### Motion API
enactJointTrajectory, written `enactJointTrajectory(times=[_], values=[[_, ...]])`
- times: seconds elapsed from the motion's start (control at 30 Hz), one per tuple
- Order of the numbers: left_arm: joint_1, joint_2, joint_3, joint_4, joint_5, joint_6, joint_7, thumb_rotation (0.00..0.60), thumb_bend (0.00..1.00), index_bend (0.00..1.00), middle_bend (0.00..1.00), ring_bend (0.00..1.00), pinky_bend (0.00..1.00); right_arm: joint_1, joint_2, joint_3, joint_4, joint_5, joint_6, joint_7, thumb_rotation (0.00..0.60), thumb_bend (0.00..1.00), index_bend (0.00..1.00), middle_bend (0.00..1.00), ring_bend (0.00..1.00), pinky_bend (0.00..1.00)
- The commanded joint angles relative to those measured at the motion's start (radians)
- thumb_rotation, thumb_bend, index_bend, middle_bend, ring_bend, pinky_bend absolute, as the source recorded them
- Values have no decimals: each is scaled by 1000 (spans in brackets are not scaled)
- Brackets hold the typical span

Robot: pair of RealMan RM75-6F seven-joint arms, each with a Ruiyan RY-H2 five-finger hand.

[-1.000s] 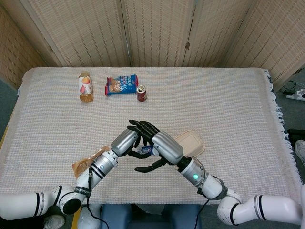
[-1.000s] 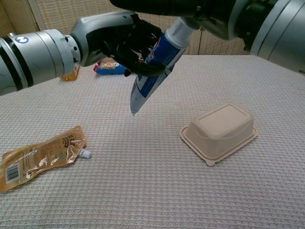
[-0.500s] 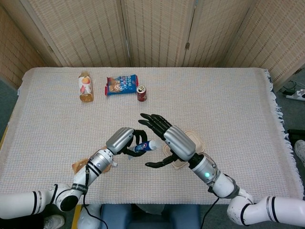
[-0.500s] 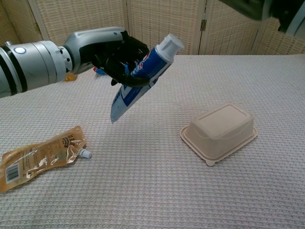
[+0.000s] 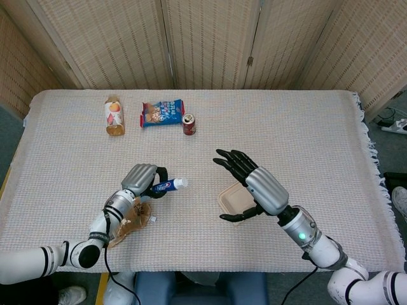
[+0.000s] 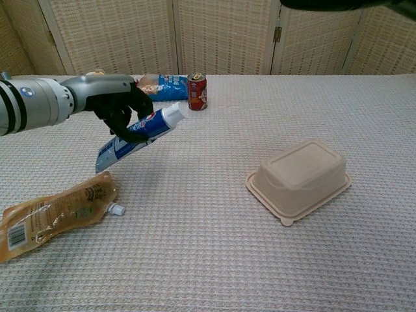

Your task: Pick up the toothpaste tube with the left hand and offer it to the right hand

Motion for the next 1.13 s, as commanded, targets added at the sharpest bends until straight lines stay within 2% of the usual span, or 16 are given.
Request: enactJointTrajectory(times=[0.03,0.13,0.27,0.37,0.53,0.67,0.77,0.87,0.93,1.0,1.13], values=[[-46,-14,50,58,-174,36,181,600,697,496,611,502,573,-21,24,-18,5,-15,15,-9,265,203,0,0,0,0],[-52,-29,53,76,-253,59,228,600,560,360,475,390,516,-43,43,-35,16,-23,29,-16,263,203,0,0,0,0],[-53,-19,50,75,-328,62,252,600,462,134,213,151,313,-73,64,-56,35,-32,49,-16,263,203,0,0,0,0],[-30,-6,44,69,-306,83,227,600,451,81,151,94,243,-95,84,-73,54,-33,59,-24,264,203,0,0,0,0],[32,58,41,19,-232,121,158,600,451,95,142,91,226,-143,132,-102,73,-33,83,-62,263,204,0,0,0,0],[108,131,56,-45,-130,205,108,600,452,138,142,109,223,-194,178,-131,88,-26,111,-99,280,206,0,0,0,0],[177,171,76,-78,-24,301,67,600,453,157,149,128,213,-239,195,-147,109,-20,146,-146,361,207,0,0,0,0],[247,203,100,-99,66,397,37,600,453,180,168,143,202,-284,206,-162,122,-6,178,-172,518,207,0,0,0,0],[294,219,117,-108,120,456,19,600,453,194,177,152,195,-312,212,-172,128,6,192,-174,570,207,0,0,0,0],[334,231,132,-115,166,504,2,600,453,201,185,156,188,-335,214,-180,136,12,207,-172,595,207,0,0,0,0],[423,258,173,-145,273,599,-37,600,453,209,195,160,182,-389,203,-186,164,18,263,-159,600,207,0,0,0,0]])
